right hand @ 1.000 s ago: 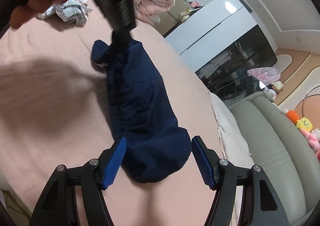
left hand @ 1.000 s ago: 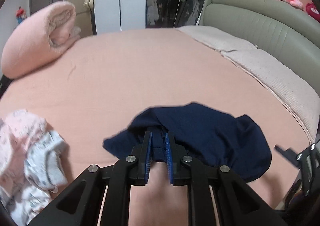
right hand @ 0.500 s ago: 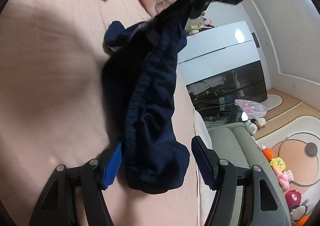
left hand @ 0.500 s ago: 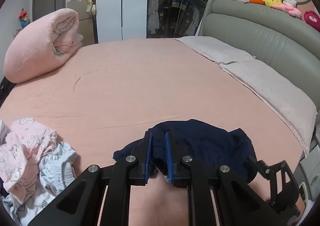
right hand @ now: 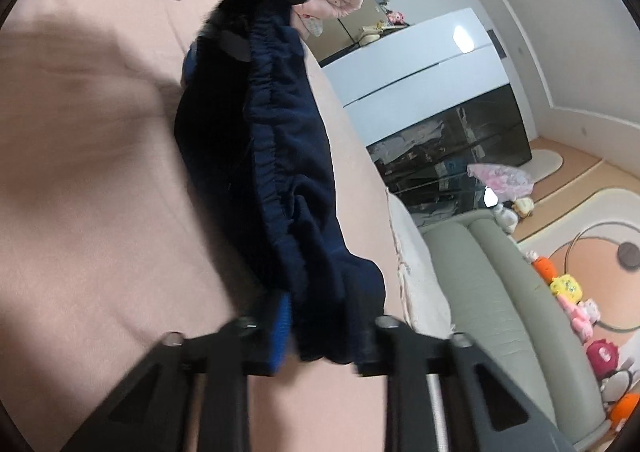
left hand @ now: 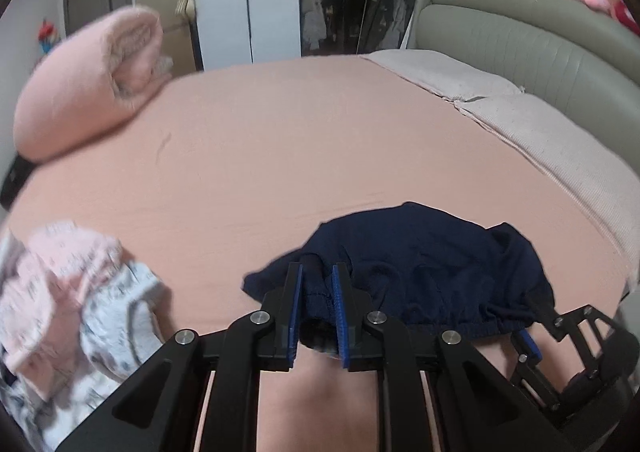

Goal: Fold clothes
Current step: 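Open the left gripper while the right gripper holds the pants waistband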

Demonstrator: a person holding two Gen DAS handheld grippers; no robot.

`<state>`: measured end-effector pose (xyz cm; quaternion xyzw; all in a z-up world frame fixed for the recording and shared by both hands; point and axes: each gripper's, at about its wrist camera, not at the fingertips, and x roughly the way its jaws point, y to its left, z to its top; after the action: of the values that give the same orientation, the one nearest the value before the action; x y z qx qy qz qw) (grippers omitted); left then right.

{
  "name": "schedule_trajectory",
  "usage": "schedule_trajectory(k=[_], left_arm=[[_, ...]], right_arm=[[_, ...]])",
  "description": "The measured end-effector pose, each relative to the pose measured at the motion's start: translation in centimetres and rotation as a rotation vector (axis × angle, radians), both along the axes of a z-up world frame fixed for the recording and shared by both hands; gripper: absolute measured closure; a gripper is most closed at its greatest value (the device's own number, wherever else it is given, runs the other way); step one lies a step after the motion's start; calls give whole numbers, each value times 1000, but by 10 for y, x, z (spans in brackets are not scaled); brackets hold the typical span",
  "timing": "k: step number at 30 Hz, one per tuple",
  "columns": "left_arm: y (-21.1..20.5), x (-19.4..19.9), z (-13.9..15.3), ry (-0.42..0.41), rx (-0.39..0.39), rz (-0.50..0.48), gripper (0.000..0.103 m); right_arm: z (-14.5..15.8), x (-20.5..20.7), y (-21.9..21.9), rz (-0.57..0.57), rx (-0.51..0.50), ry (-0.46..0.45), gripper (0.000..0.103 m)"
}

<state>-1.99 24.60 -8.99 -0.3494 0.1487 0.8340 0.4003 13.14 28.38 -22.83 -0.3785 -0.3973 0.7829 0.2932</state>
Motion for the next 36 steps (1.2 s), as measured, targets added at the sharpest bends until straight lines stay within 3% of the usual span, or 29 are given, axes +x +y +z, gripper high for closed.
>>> schedule_trajectory(k=[2,3,4,6,9,14,19,28,33,36], left_arm=[[-3,-5,-4,-46,17,0,74],[-4,-8,-6,-69,26,-1,58],[-6,-10,-7,-92,34,-1,35],[-10,-12,-11,-116,60,-4,16],[-16,-10,-16,-95,64,-4,16],[-12,7,-35,35,-49,-46,16],[-6,20,-48,50,-55,-78,16],[0,13,-60,54,-69,-68,16],[13,10,-69,143,-148,-7,16],[18,6,-75,136,-173,18,16]], right_arm=[[8,0,4,-18,-34,15,91],[14,-1,7,-27,-51,26,91],[20,-1,9,-36,-68,37,92],[35,-3,15,-44,-117,67,92],[56,-6,25,-62,-206,125,92],[86,-8,48,-102,-379,215,92],[100,-5,69,-153,-495,275,92],[115,6,86,-188,-501,325,92],[121,5,87,-185,-503,329,92],[123,5,88,-184,-507,331,92]])
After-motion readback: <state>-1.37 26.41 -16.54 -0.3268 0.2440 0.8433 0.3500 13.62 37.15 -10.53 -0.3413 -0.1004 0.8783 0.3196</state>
